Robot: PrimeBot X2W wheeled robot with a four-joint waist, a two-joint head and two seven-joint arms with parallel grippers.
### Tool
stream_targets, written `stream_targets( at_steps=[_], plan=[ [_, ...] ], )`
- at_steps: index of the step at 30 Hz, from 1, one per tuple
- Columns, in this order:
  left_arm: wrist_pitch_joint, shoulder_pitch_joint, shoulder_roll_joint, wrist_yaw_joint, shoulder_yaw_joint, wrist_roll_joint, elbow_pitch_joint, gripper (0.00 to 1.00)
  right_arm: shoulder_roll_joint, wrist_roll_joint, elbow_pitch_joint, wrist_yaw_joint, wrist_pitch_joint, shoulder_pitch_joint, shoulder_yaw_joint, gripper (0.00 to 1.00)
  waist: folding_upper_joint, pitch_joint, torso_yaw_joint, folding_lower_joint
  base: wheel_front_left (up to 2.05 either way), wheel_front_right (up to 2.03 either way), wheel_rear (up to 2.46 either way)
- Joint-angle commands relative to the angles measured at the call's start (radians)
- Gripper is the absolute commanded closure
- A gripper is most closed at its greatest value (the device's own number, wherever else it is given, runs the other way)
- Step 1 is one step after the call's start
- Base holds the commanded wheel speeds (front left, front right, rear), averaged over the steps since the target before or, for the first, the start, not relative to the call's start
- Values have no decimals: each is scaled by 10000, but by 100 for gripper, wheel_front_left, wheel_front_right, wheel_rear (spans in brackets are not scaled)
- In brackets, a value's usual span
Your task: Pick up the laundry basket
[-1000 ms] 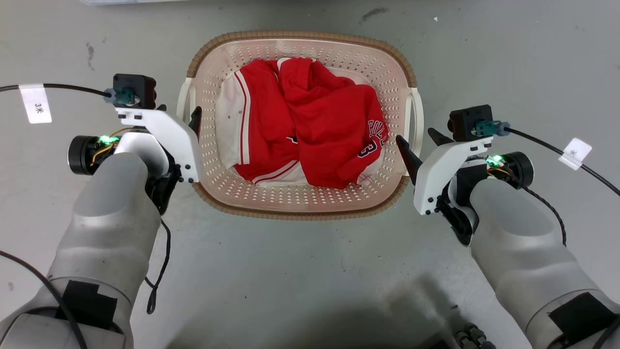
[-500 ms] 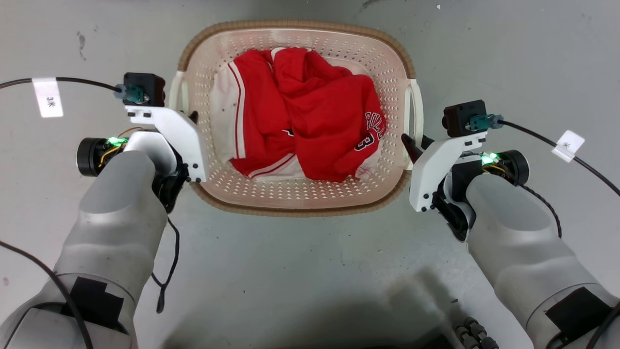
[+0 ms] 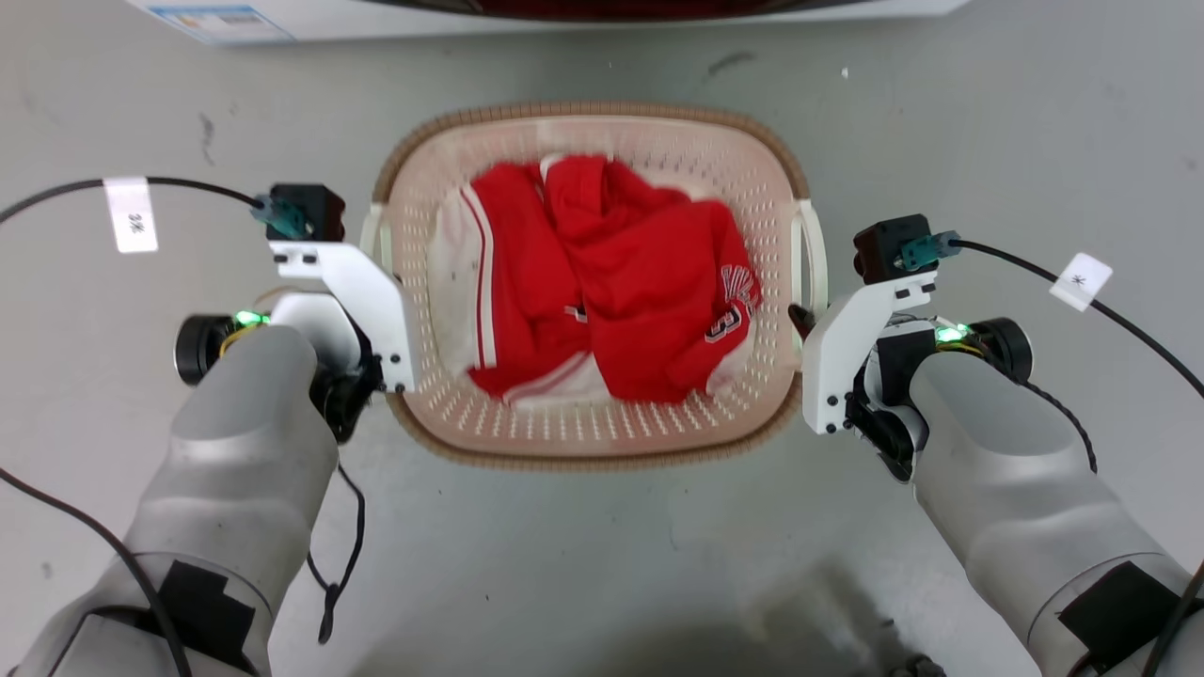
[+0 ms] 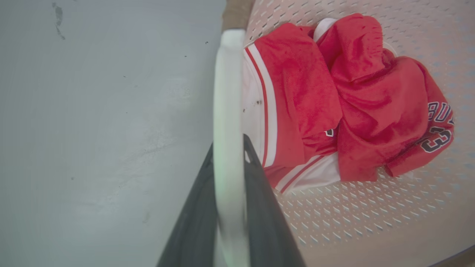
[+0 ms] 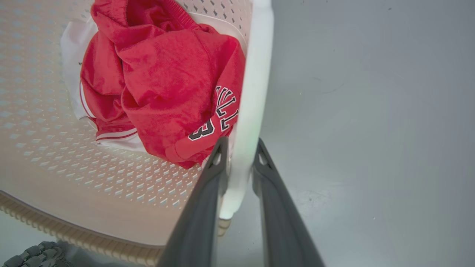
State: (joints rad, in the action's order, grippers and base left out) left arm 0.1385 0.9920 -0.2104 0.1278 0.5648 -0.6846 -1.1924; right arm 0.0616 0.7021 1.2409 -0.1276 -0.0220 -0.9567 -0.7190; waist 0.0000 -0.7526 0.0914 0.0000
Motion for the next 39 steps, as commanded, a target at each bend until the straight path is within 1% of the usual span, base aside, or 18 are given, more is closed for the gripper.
stream_targets(
  at_steps=[1,7,14,19,25,28,39],
  plan=[
    [179,-109,244,49,123,-160,68,100,-209,108,-84,-56,-303,54,-152,100,0,433,-97,0,0,0,0],
    [966,-527,436,84,470,-741,36,100,-229,541,20,-83,-1747,282,-470,100,0,1607,-277,0,0,0,0],
    [1825,-818,497,86,690,-1342,-114,100,-182,995,105,-87,-2953,437,-642,100,0,2981,-389,0,0,0,0],
    [2183,-980,487,85,832,-1602,-259,100,-112,1284,138,-87,-3667,593,-754,100,0,3870,-435,0,0,0,0],
    [2383,-1152,460,82,959,-1805,-399,100,-44,1575,224,-85,-4254,764,-794,100,0,4695,-431,0,0,0,0],
    [2454,-1184,473,82,1007,-1866,-427,100,-50,1674,247,-85,-4492,791,-778,100,0,4915,-438,0,0,0,0],
    [3076,-1446,496,71,1239,-2212,-566,100,140,1965,400,-82,-5591,958,-815,100,0,6257,-495,0,0,0,0]
  ],
)
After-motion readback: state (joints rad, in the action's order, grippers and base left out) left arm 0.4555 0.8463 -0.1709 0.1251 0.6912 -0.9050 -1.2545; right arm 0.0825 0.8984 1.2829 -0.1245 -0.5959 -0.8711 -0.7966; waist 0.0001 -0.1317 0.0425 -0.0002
